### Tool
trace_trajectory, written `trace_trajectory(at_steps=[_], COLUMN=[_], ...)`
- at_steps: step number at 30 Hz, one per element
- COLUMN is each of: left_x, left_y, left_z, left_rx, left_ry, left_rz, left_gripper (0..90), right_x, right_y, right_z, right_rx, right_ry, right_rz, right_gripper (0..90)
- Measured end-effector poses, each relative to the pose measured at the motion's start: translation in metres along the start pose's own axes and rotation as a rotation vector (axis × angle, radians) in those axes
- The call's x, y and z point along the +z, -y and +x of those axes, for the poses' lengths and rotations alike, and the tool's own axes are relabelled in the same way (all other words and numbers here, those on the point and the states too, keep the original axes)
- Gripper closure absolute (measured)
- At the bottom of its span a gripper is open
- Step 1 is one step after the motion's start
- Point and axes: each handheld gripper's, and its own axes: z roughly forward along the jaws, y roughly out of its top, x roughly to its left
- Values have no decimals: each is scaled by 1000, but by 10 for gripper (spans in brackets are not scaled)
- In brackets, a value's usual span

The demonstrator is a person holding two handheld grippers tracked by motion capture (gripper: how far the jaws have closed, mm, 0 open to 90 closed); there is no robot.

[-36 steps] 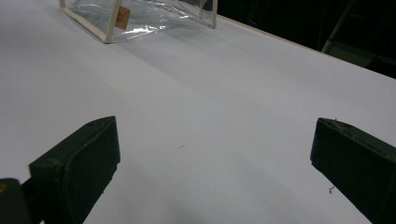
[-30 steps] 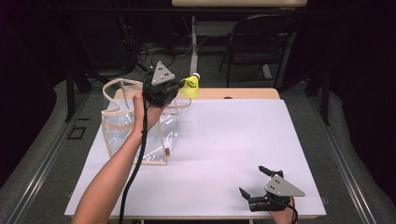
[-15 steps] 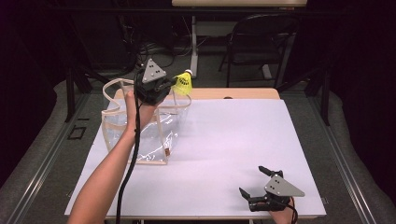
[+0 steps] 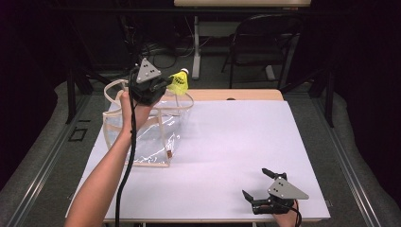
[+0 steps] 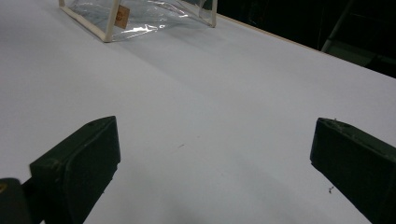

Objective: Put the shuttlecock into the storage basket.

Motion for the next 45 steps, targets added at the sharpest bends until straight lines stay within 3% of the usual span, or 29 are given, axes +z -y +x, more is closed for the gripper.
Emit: trace_trajectory(at_steps=[45], left_x=[-33], left_y=[21], left_z=[34], left_rx=[-32], left_ry=[-73], left_rz=[9], left_gripper=[894], right_x=[-2], right_y=[-1], right_z=[0], right_rx=[0], right_ry=[4], right_rz=[-25], right_gripper=[11])
